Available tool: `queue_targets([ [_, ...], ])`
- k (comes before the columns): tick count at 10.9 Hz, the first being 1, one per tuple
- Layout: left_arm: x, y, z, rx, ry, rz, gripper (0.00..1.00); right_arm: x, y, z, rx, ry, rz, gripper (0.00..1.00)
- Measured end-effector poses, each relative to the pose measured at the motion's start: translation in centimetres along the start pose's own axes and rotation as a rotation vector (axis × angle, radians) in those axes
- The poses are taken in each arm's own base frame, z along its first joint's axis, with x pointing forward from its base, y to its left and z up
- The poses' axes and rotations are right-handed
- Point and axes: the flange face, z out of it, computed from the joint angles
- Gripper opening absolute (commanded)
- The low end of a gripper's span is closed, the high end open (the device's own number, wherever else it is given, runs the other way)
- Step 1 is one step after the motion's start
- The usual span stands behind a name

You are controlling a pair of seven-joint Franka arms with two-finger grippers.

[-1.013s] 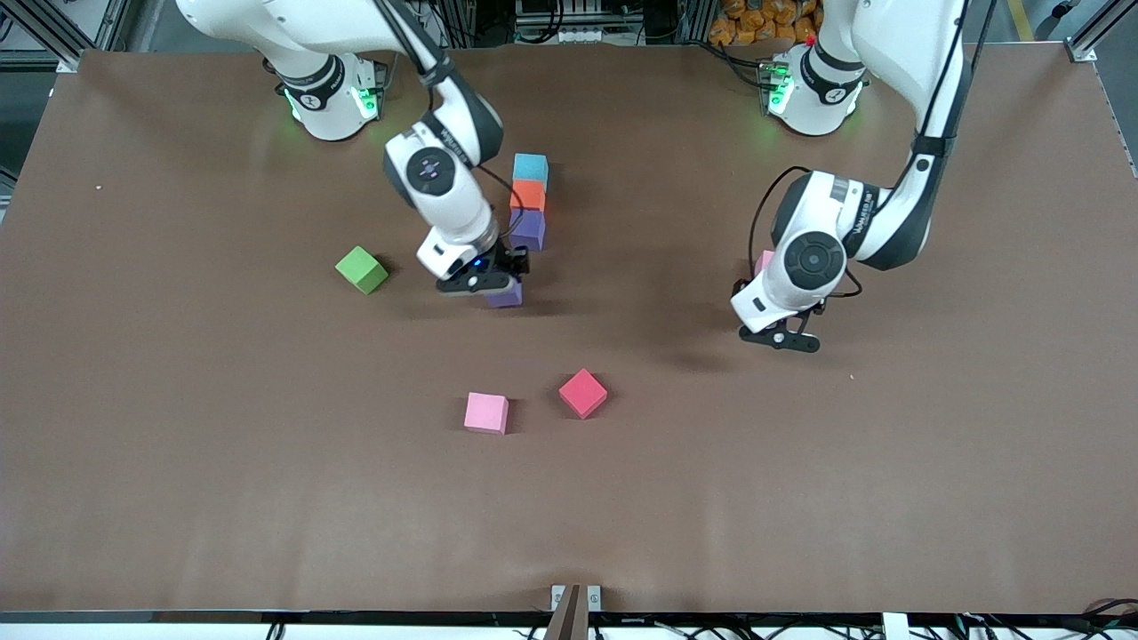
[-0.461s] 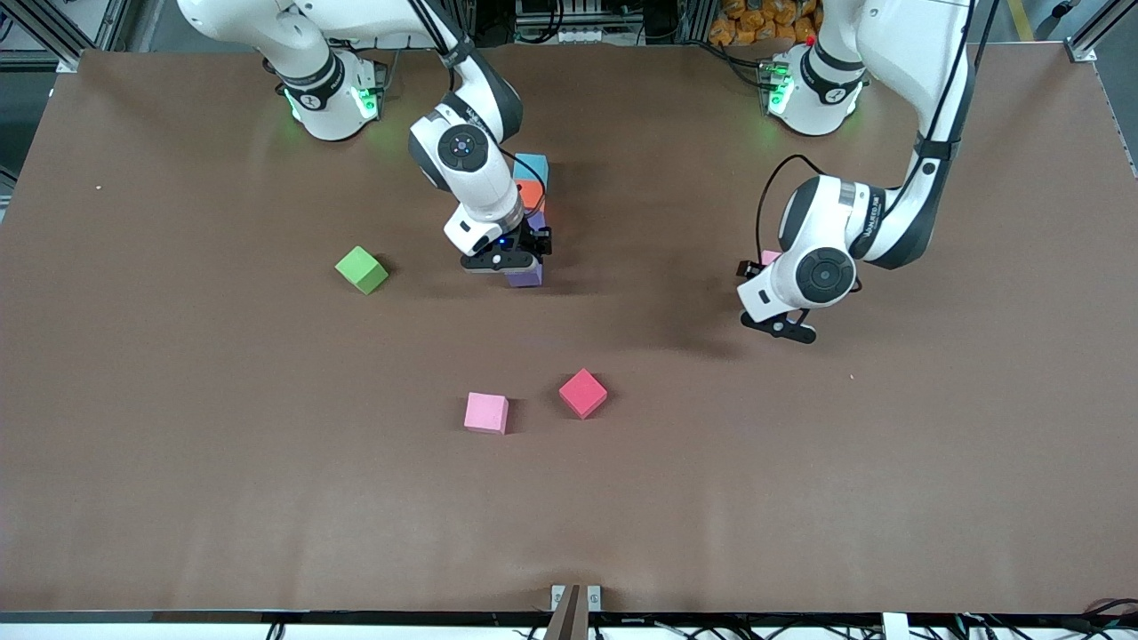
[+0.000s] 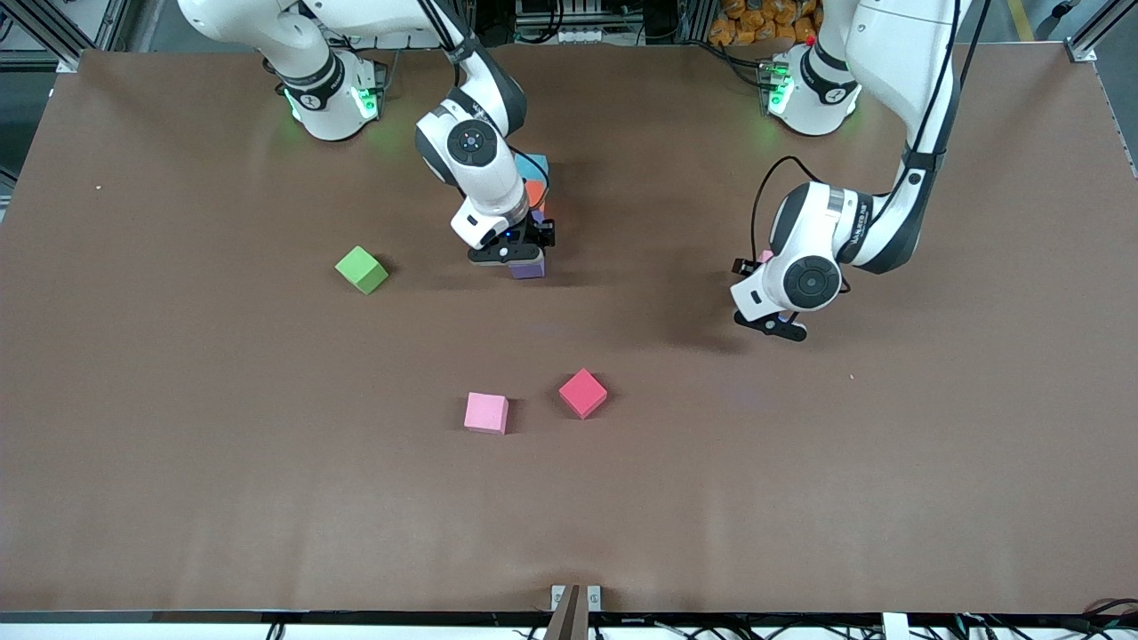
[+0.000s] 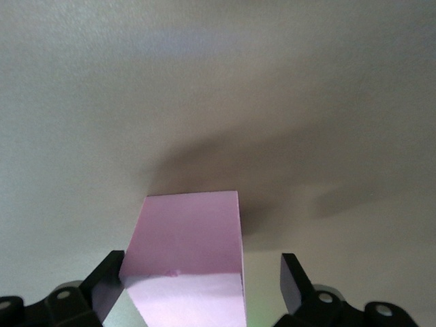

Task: Arrange blocks into number 1
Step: 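Grasp the pink cube with the left gripper while the right gripper carries purple, then release the purple cube below the first purple with the right gripper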

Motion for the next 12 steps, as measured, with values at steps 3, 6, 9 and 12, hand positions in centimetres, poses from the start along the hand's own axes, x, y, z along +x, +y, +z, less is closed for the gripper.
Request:
queue_targets([
  [3,-0.1,-0.1,0.5,0.0,-0.025,-0.003,0.2,-0.6,-0.2,0.3,-0.006,-0.006,-0.011,0.66],
  [6,-0.6,-0.1,0.7,0.001,-0.076,-0.005,0.0,-1.1,-0.1,0.6,-0.013,-0.012,-0.016,1.0],
  [9,0.3,0.3,-1.5,0.002,-0.045,-0.037,0.0,-0.1,0.3,-0.4,-0.001,0.002,0.001,1.0],
  [12,2.2,2.6,-7.4,0.003,-0.028,-0.083,0.0,3.5,2.9,-5.3,0.014,0.015,0.08,1.0],
])
